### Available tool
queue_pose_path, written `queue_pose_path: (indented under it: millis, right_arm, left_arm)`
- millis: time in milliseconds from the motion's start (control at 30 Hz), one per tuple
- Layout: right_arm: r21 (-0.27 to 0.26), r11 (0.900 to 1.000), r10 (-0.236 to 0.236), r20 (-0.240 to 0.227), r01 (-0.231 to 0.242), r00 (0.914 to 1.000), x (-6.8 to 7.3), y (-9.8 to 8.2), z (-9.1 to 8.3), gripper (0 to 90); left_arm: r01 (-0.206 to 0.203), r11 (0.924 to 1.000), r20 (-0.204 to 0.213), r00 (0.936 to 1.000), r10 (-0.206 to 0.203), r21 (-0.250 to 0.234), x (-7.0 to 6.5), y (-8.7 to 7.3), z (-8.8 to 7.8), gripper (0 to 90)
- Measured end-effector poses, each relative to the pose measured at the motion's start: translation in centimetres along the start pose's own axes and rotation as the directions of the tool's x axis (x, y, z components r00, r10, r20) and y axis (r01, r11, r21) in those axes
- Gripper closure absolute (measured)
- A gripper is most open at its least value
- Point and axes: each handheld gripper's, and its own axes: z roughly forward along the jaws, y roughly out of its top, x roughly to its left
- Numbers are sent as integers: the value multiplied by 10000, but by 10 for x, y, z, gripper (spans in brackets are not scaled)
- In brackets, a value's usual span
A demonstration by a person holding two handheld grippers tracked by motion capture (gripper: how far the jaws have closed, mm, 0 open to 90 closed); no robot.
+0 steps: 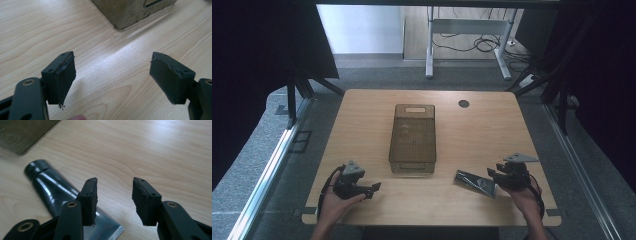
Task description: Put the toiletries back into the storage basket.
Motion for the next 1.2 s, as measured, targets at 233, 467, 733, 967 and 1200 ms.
queue_pose_path:
  millis: [233, 467, 733, 967, 1200]
  right_arm:
    - [1171, 9890, -836, -641, 907, 9944, 15, 14, -2, 635]
    - [1574, 9792, -1078, -1300, 1279, 9856, 30, 20, 3, 653]
    - [1879, 9626, -1593, -1906, 1953, 9686, 48, 28, 11, 700]
    - [2094, 9447, -2031, -2313, 2525, 9514, 61, 32, 14, 775]
    - [2275, 9340, -2124, -2665, 2755, 9401, 71, 32, 15, 805]
  left_arm:
    - [4, 10000, 58, 10000, -4, -58, 0, 1, -1, 211]
    - [-38, 10000, 98, 9999, 38, -23, -1, 2, 0, 211]
    - [12, 10000, 85, 10000, -12, -73, -1, 2, 0, 212]
    - [22, 9999, 66, 10000, -21, -102, 0, 2, -1, 212]
    - [-77, 10000, 83, 9999, 77, -40, 0, 2, 1, 211]
